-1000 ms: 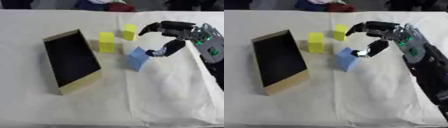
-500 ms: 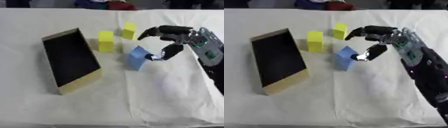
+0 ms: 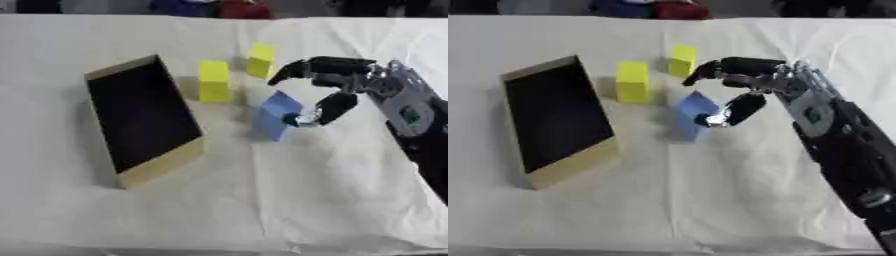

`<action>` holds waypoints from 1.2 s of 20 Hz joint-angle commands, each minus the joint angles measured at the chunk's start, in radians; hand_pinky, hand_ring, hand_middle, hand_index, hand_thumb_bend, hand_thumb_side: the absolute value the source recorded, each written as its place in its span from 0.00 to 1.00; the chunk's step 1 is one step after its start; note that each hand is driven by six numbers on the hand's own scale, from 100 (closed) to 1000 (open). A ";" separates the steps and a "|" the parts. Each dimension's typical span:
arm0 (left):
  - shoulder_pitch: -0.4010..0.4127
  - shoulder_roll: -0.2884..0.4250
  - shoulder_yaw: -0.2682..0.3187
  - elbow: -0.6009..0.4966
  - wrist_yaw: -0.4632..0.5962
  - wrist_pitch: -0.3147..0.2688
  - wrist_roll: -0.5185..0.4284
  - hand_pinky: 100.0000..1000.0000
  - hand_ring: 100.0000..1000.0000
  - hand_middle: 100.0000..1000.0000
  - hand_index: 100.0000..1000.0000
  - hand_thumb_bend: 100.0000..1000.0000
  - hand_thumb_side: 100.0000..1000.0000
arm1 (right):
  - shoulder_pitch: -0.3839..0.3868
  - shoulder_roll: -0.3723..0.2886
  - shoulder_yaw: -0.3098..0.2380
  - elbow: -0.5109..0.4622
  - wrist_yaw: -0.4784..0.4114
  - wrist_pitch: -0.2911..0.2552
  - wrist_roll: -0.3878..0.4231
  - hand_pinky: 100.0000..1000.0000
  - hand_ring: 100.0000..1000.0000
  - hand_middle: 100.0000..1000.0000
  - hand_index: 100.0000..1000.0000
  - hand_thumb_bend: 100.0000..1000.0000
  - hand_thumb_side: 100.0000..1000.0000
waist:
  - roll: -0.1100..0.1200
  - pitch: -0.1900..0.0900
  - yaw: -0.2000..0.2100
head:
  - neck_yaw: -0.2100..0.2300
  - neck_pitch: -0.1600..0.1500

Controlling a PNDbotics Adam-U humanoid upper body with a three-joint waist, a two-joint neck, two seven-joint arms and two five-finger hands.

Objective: Pick up objects on the table and place them in the box.

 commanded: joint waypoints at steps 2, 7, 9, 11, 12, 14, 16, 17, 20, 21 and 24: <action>-0.014 0.016 -0.001 -0.017 0.008 -0.002 -0.008 0.55 0.60 0.75 0.78 0.00 0.67 | -0.009 0.004 -0.010 -0.021 0.043 -0.034 0.020 0.86 0.93 0.82 0.92 0.29 0.59 | 0.003 -0.012 0.003 | -0.004 0.001; -0.017 0.014 -0.002 -0.017 0.010 -0.002 -0.010 0.55 0.60 0.75 0.78 0.00 0.67 | -0.007 0.020 -0.012 -0.009 0.071 -0.030 0.008 0.86 0.93 0.83 0.92 0.28 0.60 | 0.003 -0.009 0.007 | -0.006 -0.005; -0.017 0.014 -0.002 -0.017 0.010 -0.002 -0.010 0.55 0.60 0.75 0.78 0.00 0.67 | -0.006 0.023 -0.016 -0.002 0.084 -0.026 0.000 0.86 0.93 0.83 0.92 0.28 0.61 | 0.003 -0.008 0.008 | -0.005 -0.007; -0.018 0.013 -0.001 -0.017 0.010 -0.002 -0.011 0.55 0.61 0.75 0.78 0.00 0.67 | -0.005 0.026 -0.022 0.006 0.100 -0.019 -0.010 0.86 0.94 0.83 0.92 0.28 0.62 | 0.004 -0.006 0.009 | -0.005 -0.008; -0.018 0.013 -0.001 -0.017 0.010 -0.002 -0.011 0.55 0.61 0.75 0.78 0.00 0.67 | -0.005 0.027 -0.024 0.011 0.109 -0.015 -0.016 0.86 0.94 0.83 0.92 0.28 0.62 | 0.004 -0.005 0.010 | -0.006 -0.009; -0.018 0.013 -0.001 -0.017 0.010 -0.003 -0.011 0.55 0.61 0.75 0.78 0.00 0.67 | -0.003 0.028 -0.028 0.017 0.123 -0.011 -0.027 0.85 0.93 0.83 0.92 0.28 0.63 | 0.005 -0.004 0.010 | -0.005 -0.010; -0.018 0.013 -0.001 -0.017 0.010 -0.003 -0.011 0.55 0.61 0.75 0.78 0.00 0.67 | -0.001 0.028 -0.032 0.020 0.134 -0.007 -0.038 0.85 0.93 0.83 0.92 0.28 0.63 | 0.005 -0.004 0.010 | -0.005 -0.010; -0.018 0.012 -0.001 -0.017 0.010 -0.003 -0.011 0.55 0.61 0.76 0.78 0.00 0.67 | -0.001 0.028 -0.033 0.021 0.140 -0.004 -0.043 0.85 0.93 0.83 0.92 0.26 0.62 | 0.005 -0.004 0.009 | -0.005 -0.011; -0.018 0.012 -0.001 -0.017 0.010 -0.002 -0.012 0.55 0.61 0.76 0.78 0.00 0.67 | 0.000 0.026 -0.038 0.024 0.157 0.003 -0.060 0.85 0.94 0.83 0.92 0.28 0.64 | 0.005 -0.004 0.008 | -0.005 -0.013; -0.017 0.012 -0.001 -0.017 0.010 -0.002 -0.012 0.55 0.61 0.76 0.78 0.00 0.67 | 0.001 0.025 -0.039 0.024 0.163 0.005 -0.064 0.84 0.94 0.83 0.92 0.27 0.64 | 0.005 -0.004 0.008 | -0.005 -0.014; -0.017 0.011 -0.001 -0.017 0.010 -0.003 -0.013 0.55 0.61 0.76 0.78 0.00 0.67 | 0.002 0.025 -0.040 0.030 0.179 0.010 -0.070 0.83 0.93 0.83 0.91 0.27 0.65 | 0.006 -0.004 0.008 | -0.005 -0.015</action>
